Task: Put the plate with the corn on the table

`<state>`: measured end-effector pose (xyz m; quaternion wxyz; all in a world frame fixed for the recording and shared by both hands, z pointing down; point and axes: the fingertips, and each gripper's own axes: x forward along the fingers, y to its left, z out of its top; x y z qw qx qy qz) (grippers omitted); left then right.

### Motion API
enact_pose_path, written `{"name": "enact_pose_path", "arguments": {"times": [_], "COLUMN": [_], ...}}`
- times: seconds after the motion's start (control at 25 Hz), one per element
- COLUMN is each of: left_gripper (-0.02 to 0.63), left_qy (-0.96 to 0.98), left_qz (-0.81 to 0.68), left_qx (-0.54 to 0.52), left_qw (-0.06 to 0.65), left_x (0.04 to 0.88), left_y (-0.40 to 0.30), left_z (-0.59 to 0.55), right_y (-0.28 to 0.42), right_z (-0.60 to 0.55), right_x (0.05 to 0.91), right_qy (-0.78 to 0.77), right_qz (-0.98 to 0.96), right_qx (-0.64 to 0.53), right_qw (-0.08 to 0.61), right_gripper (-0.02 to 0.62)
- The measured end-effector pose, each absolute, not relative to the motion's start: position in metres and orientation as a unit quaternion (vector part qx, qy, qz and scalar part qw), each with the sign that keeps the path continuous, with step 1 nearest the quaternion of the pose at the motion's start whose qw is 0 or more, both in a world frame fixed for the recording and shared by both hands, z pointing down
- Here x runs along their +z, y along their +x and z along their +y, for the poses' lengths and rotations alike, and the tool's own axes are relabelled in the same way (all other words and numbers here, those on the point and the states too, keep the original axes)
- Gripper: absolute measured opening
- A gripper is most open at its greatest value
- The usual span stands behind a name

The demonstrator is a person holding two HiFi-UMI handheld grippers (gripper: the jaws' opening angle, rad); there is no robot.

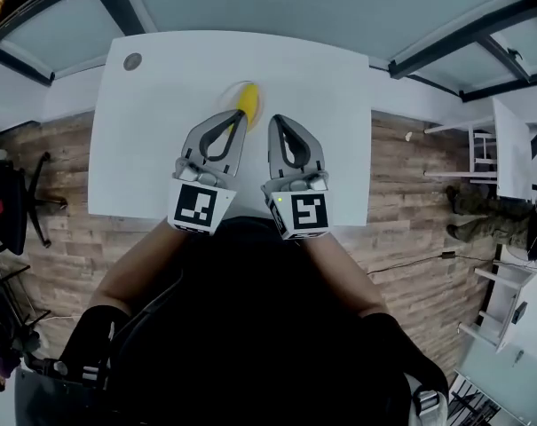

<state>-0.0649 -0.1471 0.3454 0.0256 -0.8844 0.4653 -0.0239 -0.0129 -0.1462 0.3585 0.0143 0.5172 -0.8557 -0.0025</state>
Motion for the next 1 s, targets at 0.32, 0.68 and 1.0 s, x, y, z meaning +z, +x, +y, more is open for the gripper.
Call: {"name": "enact_pose_path", "arguments": {"times": [0.32,0.68,1.0], "left_gripper": [0.005,0.005,0.005], "left_qy": [-0.885,-0.886,-0.887], "left_qz": [0.463,0.463,0.461], "left_qx": [-0.015,-0.011,-0.011], "left_qw": [0.042,0.034,0.028], "left_x": [0.3358,0.3403,0.3421], "left_y": [-0.0683,-0.0691,-0.0718], "left_z": [-0.1367,-0.1435,-0.1448], "right_y": [-0.0187,-0.0146,-0.0187], "right_z": [-0.1388,-0.1412,-0.1414], "right_x": [0.3520,0.3489,0.3516], "right_qy": [0.521,0.532,0.533], "right_qz": [-0.853,-0.846,-0.845], "right_qx": [-0.022,-0.034,-0.031], "right_qw": [0.013,0.012,0.021], "right_gripper": [0.000,0.000,0.000]}}
